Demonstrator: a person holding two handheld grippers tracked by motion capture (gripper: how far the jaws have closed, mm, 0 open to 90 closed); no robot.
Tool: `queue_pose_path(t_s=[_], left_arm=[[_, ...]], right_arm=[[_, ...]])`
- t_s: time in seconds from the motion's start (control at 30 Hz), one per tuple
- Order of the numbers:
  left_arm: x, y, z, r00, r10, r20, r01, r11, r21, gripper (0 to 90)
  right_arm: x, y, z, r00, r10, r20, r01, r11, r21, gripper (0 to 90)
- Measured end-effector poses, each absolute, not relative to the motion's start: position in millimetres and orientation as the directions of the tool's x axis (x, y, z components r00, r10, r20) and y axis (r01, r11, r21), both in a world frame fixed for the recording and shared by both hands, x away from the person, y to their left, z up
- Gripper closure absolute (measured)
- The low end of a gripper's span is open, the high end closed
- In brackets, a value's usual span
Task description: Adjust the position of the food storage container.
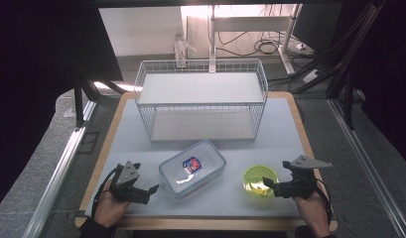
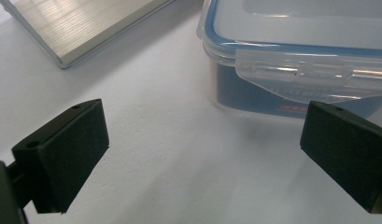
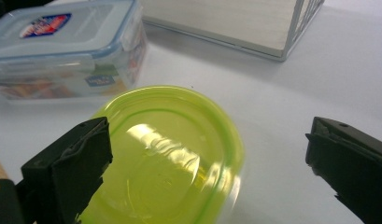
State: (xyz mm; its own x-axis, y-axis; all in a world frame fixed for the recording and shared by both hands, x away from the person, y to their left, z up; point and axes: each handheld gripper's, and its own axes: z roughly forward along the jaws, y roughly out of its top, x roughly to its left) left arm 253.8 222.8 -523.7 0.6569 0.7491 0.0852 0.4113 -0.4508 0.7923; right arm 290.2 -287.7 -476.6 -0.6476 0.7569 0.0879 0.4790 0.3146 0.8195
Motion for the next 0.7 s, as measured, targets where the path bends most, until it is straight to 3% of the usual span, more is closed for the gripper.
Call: queue_pose_path(t_s=[0.7], left_arm=[[253,222,-523,0.662,0.744,0.095,0.405,-0.461,0.790,1.9]], right_arm=[[286,-272,-474,-0.651,0.759,0.018,0.455,0.372,0.809,0.0]])
